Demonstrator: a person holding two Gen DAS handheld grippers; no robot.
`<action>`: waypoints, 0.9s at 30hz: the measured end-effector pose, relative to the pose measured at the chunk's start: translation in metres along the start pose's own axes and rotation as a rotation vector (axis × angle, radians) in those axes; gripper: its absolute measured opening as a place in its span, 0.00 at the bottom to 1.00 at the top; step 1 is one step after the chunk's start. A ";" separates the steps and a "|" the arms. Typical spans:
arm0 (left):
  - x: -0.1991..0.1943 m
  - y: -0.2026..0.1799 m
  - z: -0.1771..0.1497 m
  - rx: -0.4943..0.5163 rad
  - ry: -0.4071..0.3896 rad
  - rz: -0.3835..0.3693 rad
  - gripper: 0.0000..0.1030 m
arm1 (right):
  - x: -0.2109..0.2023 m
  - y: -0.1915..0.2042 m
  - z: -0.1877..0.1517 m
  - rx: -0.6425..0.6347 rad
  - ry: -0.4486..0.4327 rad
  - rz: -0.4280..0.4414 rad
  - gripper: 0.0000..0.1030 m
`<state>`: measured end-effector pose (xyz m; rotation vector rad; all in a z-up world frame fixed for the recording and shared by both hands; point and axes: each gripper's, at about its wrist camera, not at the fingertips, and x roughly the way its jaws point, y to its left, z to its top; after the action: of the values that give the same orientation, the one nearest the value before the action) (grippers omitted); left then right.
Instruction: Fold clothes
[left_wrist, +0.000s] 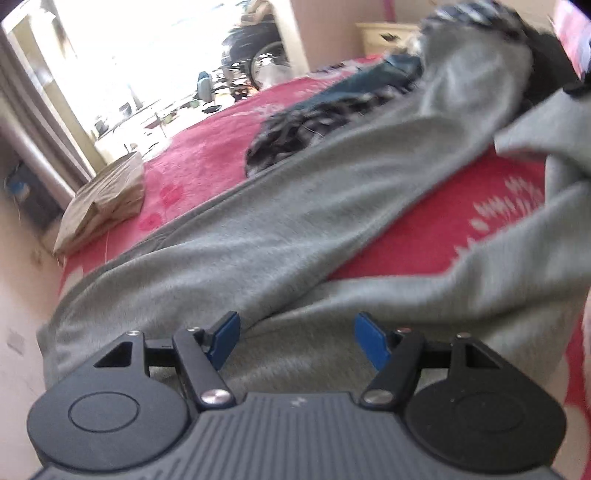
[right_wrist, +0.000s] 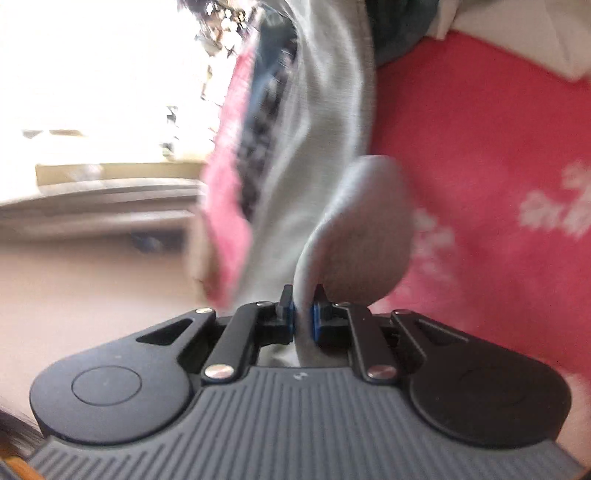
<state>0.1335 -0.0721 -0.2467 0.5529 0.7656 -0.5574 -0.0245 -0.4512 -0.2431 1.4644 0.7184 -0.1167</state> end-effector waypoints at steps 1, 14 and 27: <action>0.000 0.005 0.001 -0.022 -0.004 0.009 0.68 | 0.004 0.004 0.002 0.031 -0.011 0.030 0.07; -0.018 0.066 -0.022 -0.091 0.092 0.167 0.68 | 0.113 0.076 0.029 -0.107 0.006 0.092 0.40; 0.000 -0.019 0.062 -0.146 0.014 -0.536 0.73 | 0.034 0.090 0.026 -0.582 -0.062 -0.164 0.78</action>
<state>0.1512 -0.1252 -0.2144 0.2100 0.9649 -0.9829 0.0556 -0.4508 -0.1845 0.8437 0.7440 -0.0701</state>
